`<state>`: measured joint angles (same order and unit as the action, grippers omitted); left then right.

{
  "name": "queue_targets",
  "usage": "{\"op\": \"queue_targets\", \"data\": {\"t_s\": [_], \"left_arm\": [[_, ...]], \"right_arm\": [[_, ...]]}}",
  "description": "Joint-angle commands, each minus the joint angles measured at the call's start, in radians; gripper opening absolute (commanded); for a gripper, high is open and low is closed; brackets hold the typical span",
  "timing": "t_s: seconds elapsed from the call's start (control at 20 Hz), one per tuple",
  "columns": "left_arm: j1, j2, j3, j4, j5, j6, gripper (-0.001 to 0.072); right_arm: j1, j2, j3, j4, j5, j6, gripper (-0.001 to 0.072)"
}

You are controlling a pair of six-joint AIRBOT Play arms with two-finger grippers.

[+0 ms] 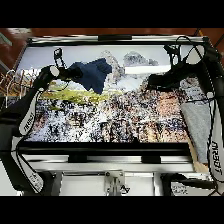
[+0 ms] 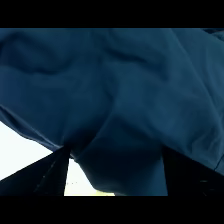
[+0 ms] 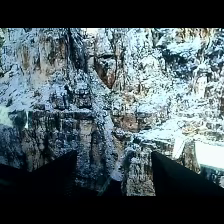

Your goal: Fold the shirts.

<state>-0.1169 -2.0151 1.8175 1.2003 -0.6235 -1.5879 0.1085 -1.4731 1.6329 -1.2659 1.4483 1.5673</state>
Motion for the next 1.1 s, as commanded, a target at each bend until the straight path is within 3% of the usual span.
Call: {"op": "queue_targets", "data": {"t_s": [0.0,0.1,0.15,0.2,0.3,0.55,0.8,1.05], "left_arm": [[-0.016,-0.041,0.001,-0.015,0.073,-0.005,0.0720],[-0.015,-0.053,0.001,-0.035,0.074,-0.053,0.0682],[-0.015,-0.053,0.001,-0.035,0.074,-0.064,0.0386],[-0.015,-0.051,0.001,-0.035,0.073,-0.064,0.0024],[-0.014,-0.021,0.001,-0.042,0.062,-0.055,0.0032],[-0.053,0.277,0.001,-0.042,-0.068,0.158,0.0032],[-0.210,0.672,0.001,-0.042,-0.176,0.188,0.0032],[-0.391,0.806,0.000,-0.041,-0.338,0.151,0.0033]], "right_arm": [[0.000,0.000,0.000,0.008,-0.009,-0.009,0.0584],[0.000,0.000,0.000,0.008,-0.008,-0.009,0.0583],[0.000,0.000,0.000,0.008,-0.008,-0.009,0.0584],[0.000,0.000,0.000,0.008,-0.009,-0.009,0.0584],[0.000,0.000,0.000,0.008,-0.013,-0.006,0.0583],[-0.001,0.005,0.047,0.012,-0.076,0.000,0.0583],[-0.001,0.145,0.222,-0.105,-0.063,0.000,0.0583],[-0.001,0.389,0.333,-0.398,-0.021,0.101,0.0578]]}}
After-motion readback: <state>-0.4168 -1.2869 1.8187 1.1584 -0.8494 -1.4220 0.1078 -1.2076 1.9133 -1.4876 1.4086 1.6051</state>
